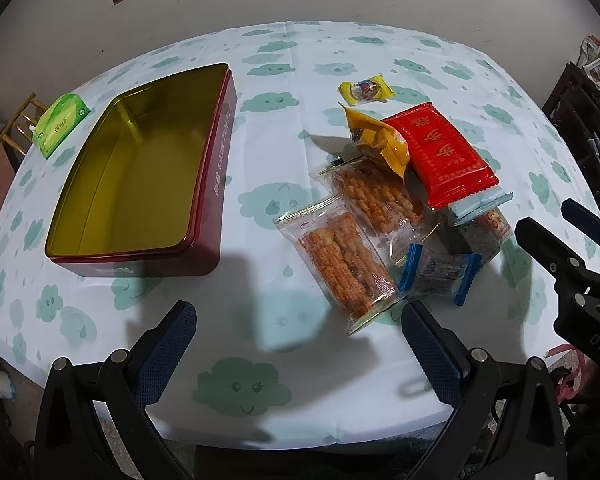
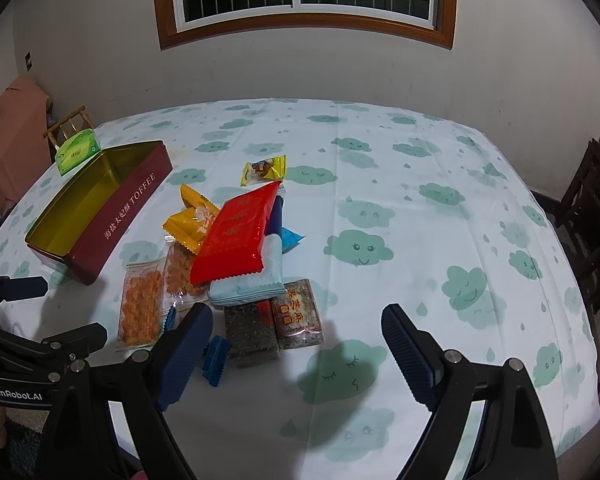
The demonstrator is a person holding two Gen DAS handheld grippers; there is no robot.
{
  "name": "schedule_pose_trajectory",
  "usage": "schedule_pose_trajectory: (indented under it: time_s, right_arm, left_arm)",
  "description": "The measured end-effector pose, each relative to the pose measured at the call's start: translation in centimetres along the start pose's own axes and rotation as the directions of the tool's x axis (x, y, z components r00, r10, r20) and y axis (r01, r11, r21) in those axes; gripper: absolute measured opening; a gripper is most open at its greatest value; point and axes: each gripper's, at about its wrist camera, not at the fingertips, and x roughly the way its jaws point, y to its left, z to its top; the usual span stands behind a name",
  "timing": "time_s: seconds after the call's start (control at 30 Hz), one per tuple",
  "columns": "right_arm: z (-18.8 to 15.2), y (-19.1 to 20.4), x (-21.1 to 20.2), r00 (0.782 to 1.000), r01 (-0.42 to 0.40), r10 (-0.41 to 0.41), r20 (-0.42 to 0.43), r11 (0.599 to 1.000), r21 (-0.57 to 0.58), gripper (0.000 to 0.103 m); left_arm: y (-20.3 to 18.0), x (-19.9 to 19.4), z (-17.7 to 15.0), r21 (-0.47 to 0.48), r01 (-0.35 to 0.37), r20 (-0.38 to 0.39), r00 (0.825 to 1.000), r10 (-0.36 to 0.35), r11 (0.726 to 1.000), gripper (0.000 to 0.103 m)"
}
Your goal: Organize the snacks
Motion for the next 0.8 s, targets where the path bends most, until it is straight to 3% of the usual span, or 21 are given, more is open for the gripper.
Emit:
schedule_pose_trajectory:
  time_s: [0.8]
  right_arm:
    - [-0.06, -0.28, 0.76, 1.0, -0.01, 0.01, -0.013, 1.0, 0.012, 0.089]
  left_arm:
    - [0.27, 0.82, 0.26, -0.019, -0.029, -0.032, 0.999, 0.028, 0.999, 0.102]
